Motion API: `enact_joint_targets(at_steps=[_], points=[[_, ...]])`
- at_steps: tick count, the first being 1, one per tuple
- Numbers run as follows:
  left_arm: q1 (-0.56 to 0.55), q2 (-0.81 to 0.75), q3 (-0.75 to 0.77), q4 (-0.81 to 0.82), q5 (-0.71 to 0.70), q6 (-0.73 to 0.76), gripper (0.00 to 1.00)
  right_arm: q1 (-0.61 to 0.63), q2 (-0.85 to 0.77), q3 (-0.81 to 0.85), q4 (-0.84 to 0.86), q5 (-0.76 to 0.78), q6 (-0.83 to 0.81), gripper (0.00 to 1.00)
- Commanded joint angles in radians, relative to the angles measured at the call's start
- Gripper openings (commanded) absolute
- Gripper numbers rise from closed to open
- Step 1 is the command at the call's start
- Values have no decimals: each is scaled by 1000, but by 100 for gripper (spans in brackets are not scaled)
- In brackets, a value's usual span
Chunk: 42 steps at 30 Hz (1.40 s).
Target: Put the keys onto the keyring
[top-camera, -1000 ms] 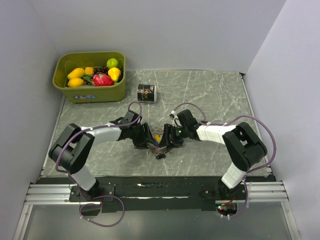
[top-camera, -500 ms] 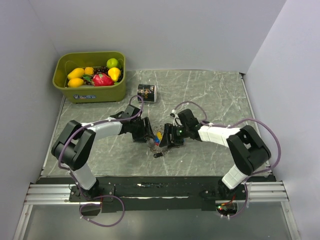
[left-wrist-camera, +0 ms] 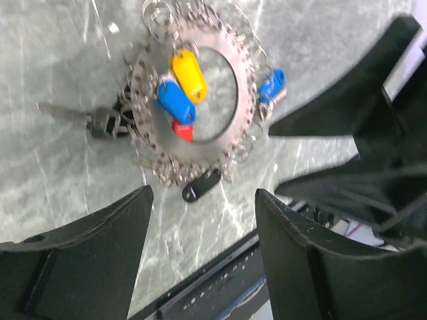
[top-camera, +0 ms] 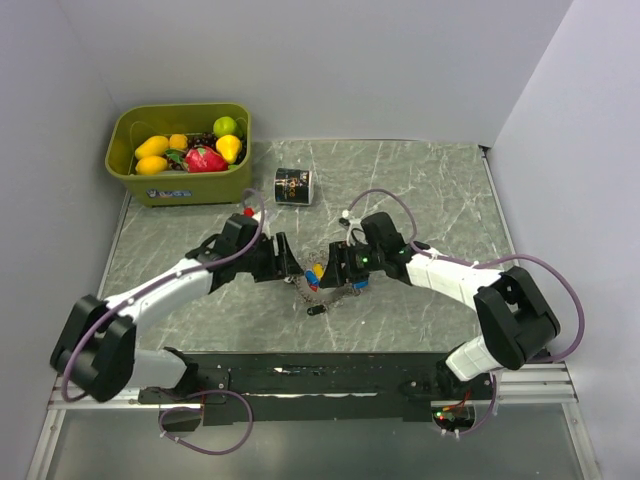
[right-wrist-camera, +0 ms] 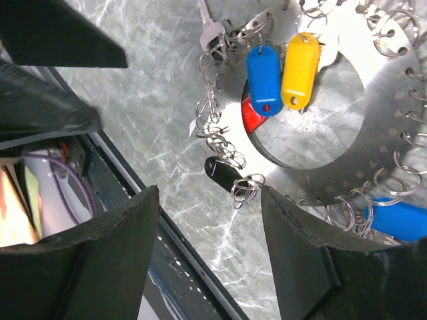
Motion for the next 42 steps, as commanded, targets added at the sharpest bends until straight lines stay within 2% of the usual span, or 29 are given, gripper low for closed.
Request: enact_joint_targets(at_steps=[1, 7, 11, 17, 27, 31, 36, 42], points=[[2, -126, -79, 72, 66, 9, 69, 35, 1, 59, -30, 15, -99, 68], [4, -240, -177, 158, 136, -23, 69, 89, 50, 137, -104, 61, -148, 66], [2, -262, -217, 189, 172, -34, 67, 101, 91, 177, -101, 52, -157, 61], [-1, -242, -283, 374, 263, -103, 65, 121, 184, 267, -169, 76, -212, 57], [-99, -109, -252, 425, 167, -120, 60, 118, 271, 304, -195, 46, -240, 53], [-160, -38, -226, 449, 113, -126, 59, 89, 251, 272, -152, 18, -190, 53], [-165, 28, -219, 498, 65, -143, 58, 44, 207, 229, -94, -22, -120, 53], [-168, 112, -167, 482, 21, -124, 57, -31, 151, 165, -60, -48, -77, 53]])
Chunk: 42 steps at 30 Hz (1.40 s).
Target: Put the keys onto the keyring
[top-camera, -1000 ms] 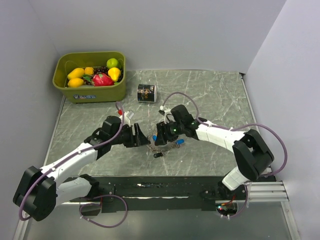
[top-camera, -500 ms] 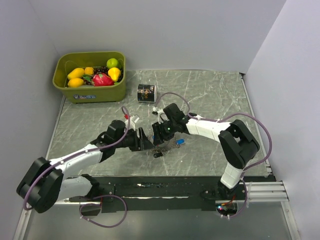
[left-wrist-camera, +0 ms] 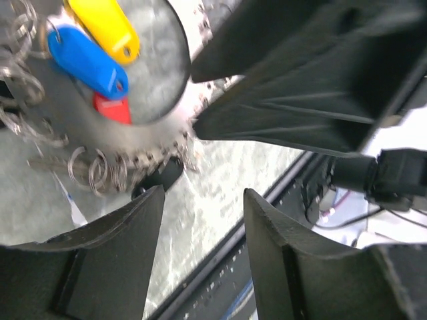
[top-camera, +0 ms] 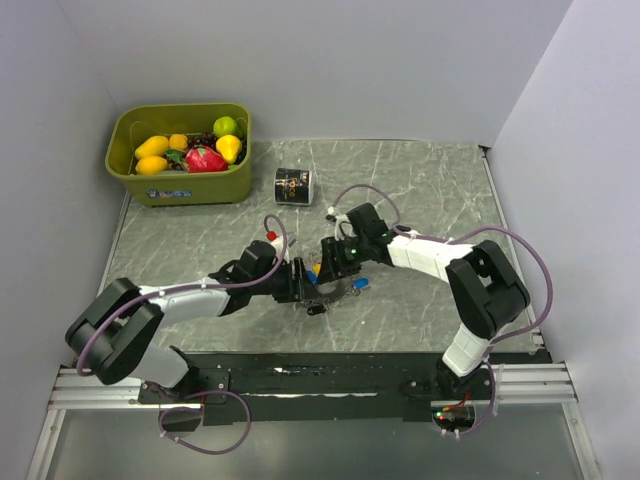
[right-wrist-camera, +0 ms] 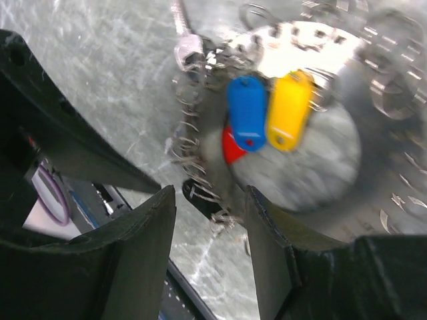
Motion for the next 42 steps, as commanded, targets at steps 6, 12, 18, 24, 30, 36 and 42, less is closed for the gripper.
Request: enact_joint_targets(at_steps=[6, 12, 18, 24, 30, 36, 42], points=[[-11, 100, 95, 30, -63, 17, 55, -70, -127, -63, 43, -14, 32, 53], [-13, 122, 86, 32, -68, 26, 55, -73, -164, -81, 37, -7, 30, 53], [-16, 117, 75, 33, -77, 26, 54, -76, -167, -90, 37, -9, 30, 54], [-17, 117, 79, 23, -77, 34, 55, -80, -173, -104, 42, -11, 32, 54], [-25, 71, 66, 32, -87, 34, 55, -78, -179, -113, 43, -9, 35, 54], [-34, 47, 78, -22, -106, 57, 55, -78, -176, -121, 49, -14, 37, 54], [-48, 77, 75, -40, -118, 60, 54, -80, -176, -127, 49, -9, 38, 54]])
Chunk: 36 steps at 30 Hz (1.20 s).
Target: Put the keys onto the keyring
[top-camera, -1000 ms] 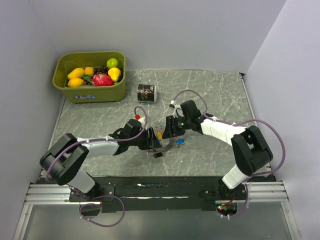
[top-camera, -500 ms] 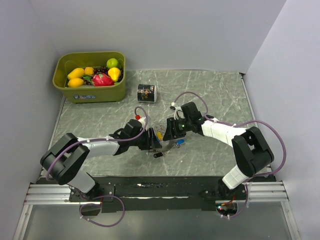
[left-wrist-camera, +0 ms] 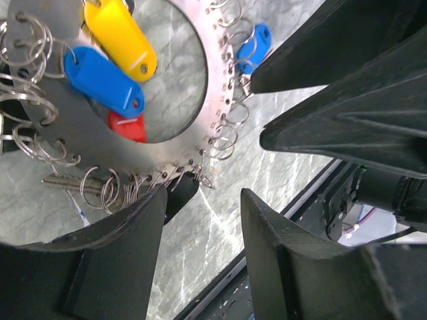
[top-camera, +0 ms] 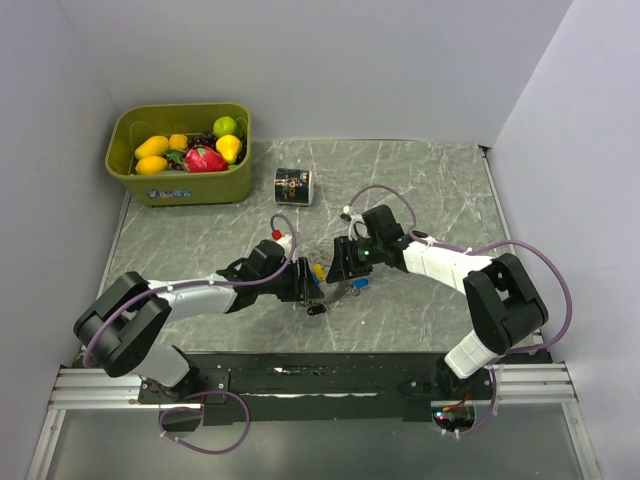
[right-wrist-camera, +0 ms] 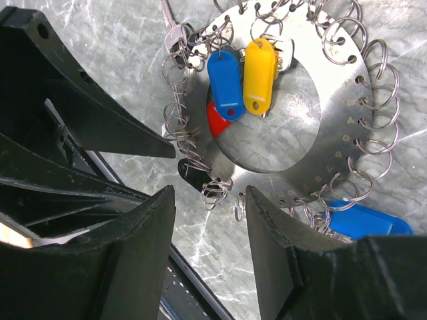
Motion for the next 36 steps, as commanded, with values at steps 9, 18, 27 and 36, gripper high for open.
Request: enact_joint_targets(at_steps=[9, 18, 27, 36], points=[[-29, 44, 0, -7, -45, 25, 54, -6, -46, -22, 23, 4, -1, 54], [-33, 61, -15, 25, -71, 28, 51, -6, -54, -26, 14, 12, -5, 55], [-47, 90, -4, 65, -61, 34, 36, -6, -52, -25, 14, 10, -5, 55], [-52, 104, 5, 70, -79, 42, 8, -7, -48, -31, 23, 4, -1, 55]])
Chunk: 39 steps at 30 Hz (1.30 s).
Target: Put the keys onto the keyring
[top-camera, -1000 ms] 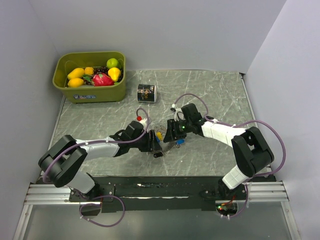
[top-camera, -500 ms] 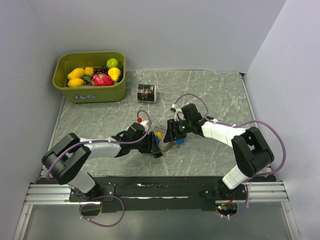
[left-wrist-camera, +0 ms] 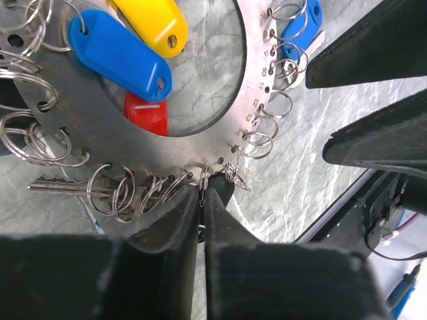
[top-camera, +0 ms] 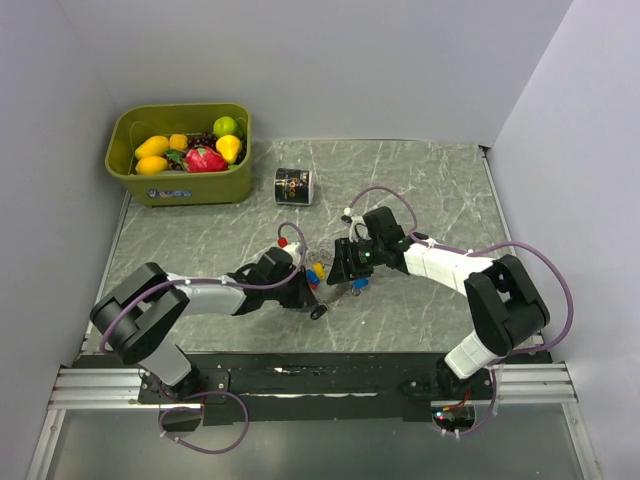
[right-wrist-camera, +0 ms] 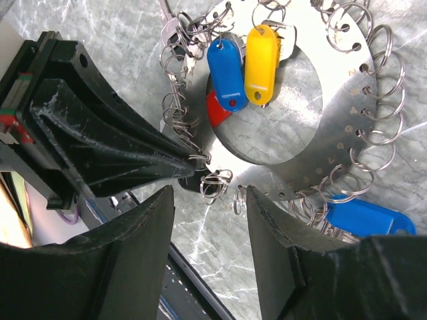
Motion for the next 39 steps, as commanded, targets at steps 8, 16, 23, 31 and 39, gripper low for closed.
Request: enact_joint_targets(at_steps=[8, 16, 23, 31, 39], points=[[-18, -34, 28, -10, -30, 53, 1, -6, -66, -21, 8, 10, -8, 55], [-18, -241, 91, -195, -89, 154, 1, -6, -164, -35, -2, 7, -27, 66], [-18, -372, 277, -475, -90, 312, 1, -6, -371, -72, 24, -22, -21, 94], [-18, -411, 478, -686, -2, 482, 1, -9, -575, -55, 16, -76, -45, 99], [-16, -490, 508, -693, 105, 619, 1, -6, -680, -32, 42, -171, -82, 99]])
